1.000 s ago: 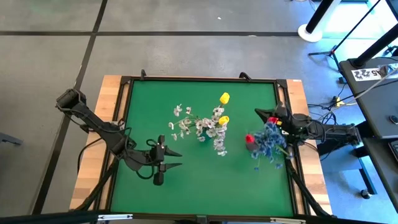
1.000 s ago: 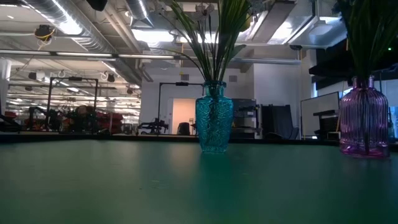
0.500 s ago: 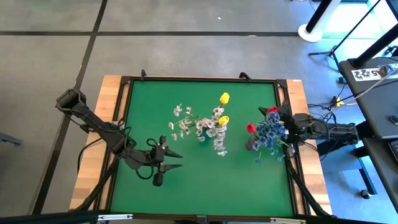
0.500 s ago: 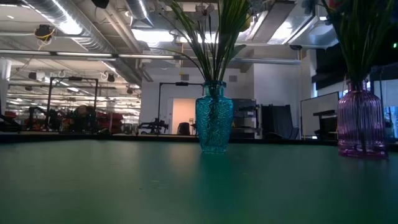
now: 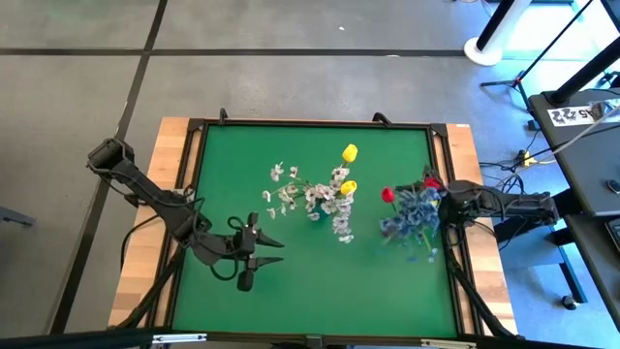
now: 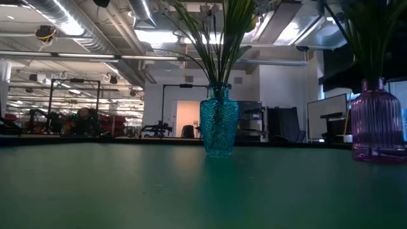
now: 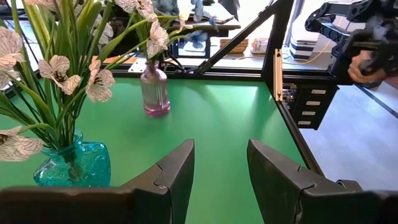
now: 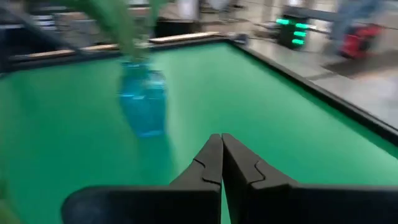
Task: Sort flowers into vase by color
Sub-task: Return to Home Position
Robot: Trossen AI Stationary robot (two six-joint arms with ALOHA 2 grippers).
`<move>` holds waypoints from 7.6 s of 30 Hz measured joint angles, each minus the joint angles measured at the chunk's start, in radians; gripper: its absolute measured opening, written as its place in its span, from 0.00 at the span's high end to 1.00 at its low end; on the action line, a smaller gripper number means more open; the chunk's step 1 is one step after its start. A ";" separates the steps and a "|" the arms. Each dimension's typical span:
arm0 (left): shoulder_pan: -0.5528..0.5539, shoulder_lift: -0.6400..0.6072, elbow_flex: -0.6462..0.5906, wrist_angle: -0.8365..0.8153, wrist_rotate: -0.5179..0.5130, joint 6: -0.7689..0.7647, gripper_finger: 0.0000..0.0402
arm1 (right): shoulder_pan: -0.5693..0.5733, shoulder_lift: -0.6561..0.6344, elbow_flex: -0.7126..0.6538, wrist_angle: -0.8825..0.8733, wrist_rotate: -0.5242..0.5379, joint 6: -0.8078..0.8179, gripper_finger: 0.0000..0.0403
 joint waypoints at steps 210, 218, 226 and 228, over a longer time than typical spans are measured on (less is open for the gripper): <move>0.671 -1.270 -0.743 -0.203 0.560 0.086 1.00 | 0.000 0.008 -0.106 0.356 -0.265 -0.029 0.95; 0.670 -1.269 -0.743 -0.203 0.560 0.086 1.00 | 0.000 0.008 -0.106 0.356 -0.265 -0.029 0.95; 0.670 -1.269 -0.743 -0.203 0.560 0.086 1.00 | 0.000 0.008 -0.106 0.356 -0.265 -0.029 0.95; 0.671 -1.270 -0.743 -0.203 0.560 0.086 1.00 | 0.000 0.008 -0.106 0.356 -0.265 -0.029 0.95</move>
